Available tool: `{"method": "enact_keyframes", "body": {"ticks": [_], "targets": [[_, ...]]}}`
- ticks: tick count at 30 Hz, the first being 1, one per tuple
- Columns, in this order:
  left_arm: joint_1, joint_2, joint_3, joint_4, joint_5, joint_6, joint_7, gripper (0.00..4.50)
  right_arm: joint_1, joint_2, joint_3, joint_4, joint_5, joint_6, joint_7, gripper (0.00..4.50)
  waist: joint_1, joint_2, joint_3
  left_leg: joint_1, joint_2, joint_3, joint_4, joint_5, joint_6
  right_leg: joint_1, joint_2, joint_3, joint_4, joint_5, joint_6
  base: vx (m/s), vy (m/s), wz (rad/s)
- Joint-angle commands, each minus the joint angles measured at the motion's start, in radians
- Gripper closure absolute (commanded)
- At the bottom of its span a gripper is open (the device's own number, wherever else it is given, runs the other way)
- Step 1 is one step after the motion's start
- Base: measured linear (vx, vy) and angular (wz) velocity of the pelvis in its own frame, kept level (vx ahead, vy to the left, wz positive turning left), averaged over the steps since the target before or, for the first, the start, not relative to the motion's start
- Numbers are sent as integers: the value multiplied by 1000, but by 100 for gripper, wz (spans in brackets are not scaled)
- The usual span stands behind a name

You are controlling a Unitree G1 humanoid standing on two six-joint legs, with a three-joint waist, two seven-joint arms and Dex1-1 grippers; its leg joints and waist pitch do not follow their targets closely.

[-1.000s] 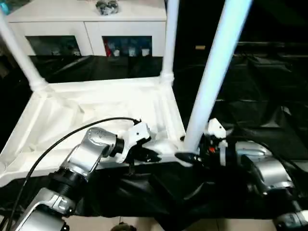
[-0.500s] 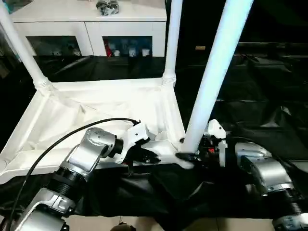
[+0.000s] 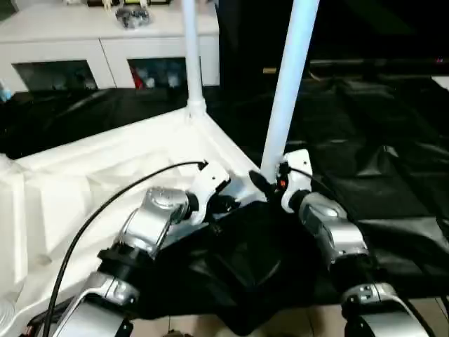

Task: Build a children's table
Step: Rotate leg to tighten

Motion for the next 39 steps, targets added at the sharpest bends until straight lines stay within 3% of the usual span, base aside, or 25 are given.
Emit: {"method": "enact_keyframes", "body": {"ticks": [1,3,8,11,14,15,16,19,24,25,37,39], "targets": [[-32,-23,-35,-53,-35,-48,-39,450,16,57,88,44,3,32,84,87,5,-3,-57,22,48,-34,-86,-386,-14,26,-51,29,-88,-365,-184,0,0,0],[-18,1,-47,-67,-40,-87,-80,450,27,34,114,23,-11,15,122,65,3,-2,-58,19,48,-34,-86,-390,-14,28,-51,29,-85,-351,-190,0,0,0],[29,81,-59,-127,-67,-105,-212,450,70,-55,159,-65,8,-17,323,65,8,-6,-60,21,51,-27,-81,-351,10,29,-52,33,-80,-296,-211,0,0,0],[41,122,-62,-137,-77,-113,-265,450,98,-120,191,-126,15,-29,464,65,17,-5,-61,22,54,-27,-81,-317,24,33,-49,33,-74,-246,-224,0,0,0],[39,144,-56,-129,-86,-123,-289,450,118,-173,215,-171,37,-6,582,65,28,3,-64,23,54,-24,-77,-285,34,36,-46,32,-65,-183,-244,0,0,0],[37,148,-54,-126,-87,-127,-292,450,123,-190,225,-183,42,-1,613,65,31,0,-64,22,56,-22,-77,-278,39,35,-46,32,-63,-163,-253,0,0,0],[35,152,-49,-127,-93,-124,-299,450,130,-210,237,-197,43,-4,650,65,34,9,-64,23,56,-23,-77,-279,36,35,-47,31,-62,-161,-257,0,0,0],[28,171,-46,-121,-103,-133,-335,450,143,-272,269,-246,42,6,747,65,40,5,-63,23,55,-20,-75,-287,38,37,-47,31,-63,-168,-263,0,0,0],[23,179,-45,-107,-103,-146,-354,450,146,-282,271,-263,42,14,761,65,49,0,-61,24,56,-23,-77,-308,23,35,-52,33,-69,-249,-243,0,0,0],[20,180,-45,-103,-104,-147,-357,450,148,-279,271,-267,43,16,759,90,49,-1,-61,24,57,-24,-79,-308,18,34,-51,33,-69,-263,-237,0,0,0],[31,178,-46,-106,-99,-147,-348,450,157,-260,280,-270,29,26,742,174,53,-3,-63,21,55,-23,-75,-274,28,36,-51,32,-66,-232,-240,0,0,0],[37,171,-40,-106,-96,-140,-328,450,167,-248,273,-268,31,24,721,180,53,-9,-63,22,56,-23,-75,-274,29,35,-52,33,-67,-243,-237,0,0,0]]}}
